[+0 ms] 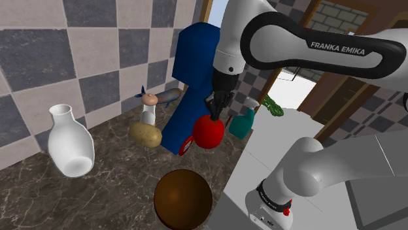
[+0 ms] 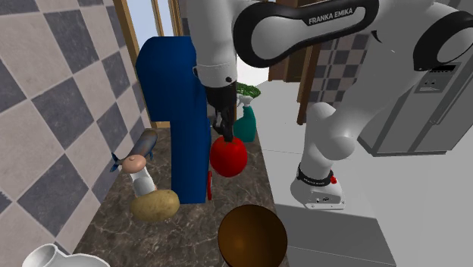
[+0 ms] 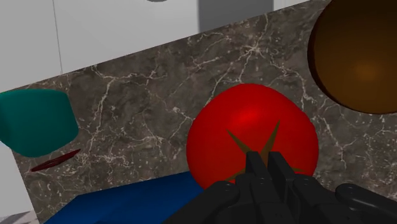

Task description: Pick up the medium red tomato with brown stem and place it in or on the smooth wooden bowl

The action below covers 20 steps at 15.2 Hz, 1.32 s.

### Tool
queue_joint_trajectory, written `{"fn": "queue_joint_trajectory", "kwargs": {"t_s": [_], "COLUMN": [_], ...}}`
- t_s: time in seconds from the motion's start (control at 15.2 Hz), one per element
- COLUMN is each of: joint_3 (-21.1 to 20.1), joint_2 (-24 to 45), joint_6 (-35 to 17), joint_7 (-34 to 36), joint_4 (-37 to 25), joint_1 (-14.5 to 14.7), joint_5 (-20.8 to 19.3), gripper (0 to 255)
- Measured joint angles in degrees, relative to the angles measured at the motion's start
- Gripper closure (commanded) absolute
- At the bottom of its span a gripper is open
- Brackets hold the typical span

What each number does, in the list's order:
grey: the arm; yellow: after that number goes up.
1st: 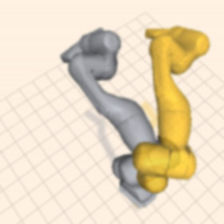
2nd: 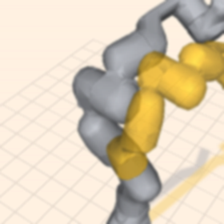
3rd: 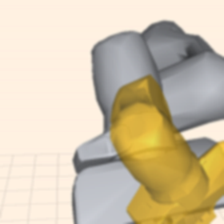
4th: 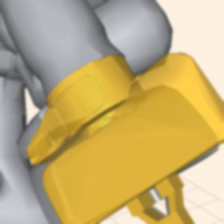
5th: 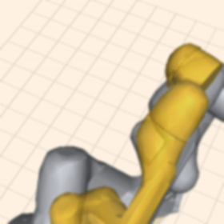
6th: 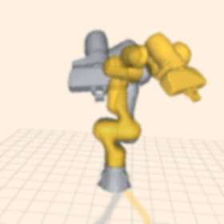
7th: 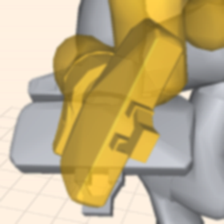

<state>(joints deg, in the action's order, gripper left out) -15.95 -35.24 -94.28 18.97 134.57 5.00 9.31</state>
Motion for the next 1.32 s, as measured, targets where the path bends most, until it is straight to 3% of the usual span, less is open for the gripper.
{"fn": "queue_joint_trajectory", "kwargs": {"t_s": [0.53,1.32], "joint_3": [-0.03,-11.39], "joint_2": [0.65,3.88], "joint_6": [5.55,13.4], "joint_7": [1.04,16.86], "joint_4": [-6.38,-19.83], "joint_1": [-0.02,3.52], "joint_5": [-0.14,6.25], "gripper": [255,255]}}
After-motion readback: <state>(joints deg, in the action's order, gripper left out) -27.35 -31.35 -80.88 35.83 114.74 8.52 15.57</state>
